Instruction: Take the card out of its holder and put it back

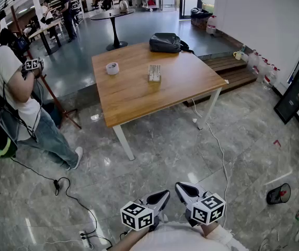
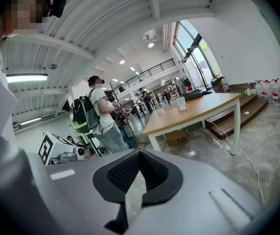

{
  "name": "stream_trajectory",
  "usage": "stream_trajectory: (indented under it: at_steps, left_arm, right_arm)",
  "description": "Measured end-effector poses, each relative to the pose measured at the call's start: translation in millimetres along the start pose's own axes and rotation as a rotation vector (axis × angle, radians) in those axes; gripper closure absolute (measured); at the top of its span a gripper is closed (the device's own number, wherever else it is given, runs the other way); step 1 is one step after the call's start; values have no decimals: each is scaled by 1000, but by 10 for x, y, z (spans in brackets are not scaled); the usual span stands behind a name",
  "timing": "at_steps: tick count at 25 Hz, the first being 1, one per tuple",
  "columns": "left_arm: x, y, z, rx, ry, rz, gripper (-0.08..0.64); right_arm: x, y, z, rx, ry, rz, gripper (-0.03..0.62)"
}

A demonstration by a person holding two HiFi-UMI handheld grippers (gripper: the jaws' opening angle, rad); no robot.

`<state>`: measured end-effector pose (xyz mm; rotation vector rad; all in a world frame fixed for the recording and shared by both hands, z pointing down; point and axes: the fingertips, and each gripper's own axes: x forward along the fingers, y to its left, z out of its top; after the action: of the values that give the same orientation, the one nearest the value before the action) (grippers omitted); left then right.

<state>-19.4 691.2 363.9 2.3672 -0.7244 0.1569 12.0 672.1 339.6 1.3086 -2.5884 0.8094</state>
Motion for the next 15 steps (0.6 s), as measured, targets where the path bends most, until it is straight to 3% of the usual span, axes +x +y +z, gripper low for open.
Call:
stream_trajectory:
  at_steps: [8,15]
  left_arm:
    - [234,256,162,18,9,5,552]
    - [546,876,655,5,5,19,552]
  right_arm:
    - [275,-272,153,12,-8,-6,594]
    - [886,-637,550,4,-8,-18,594]
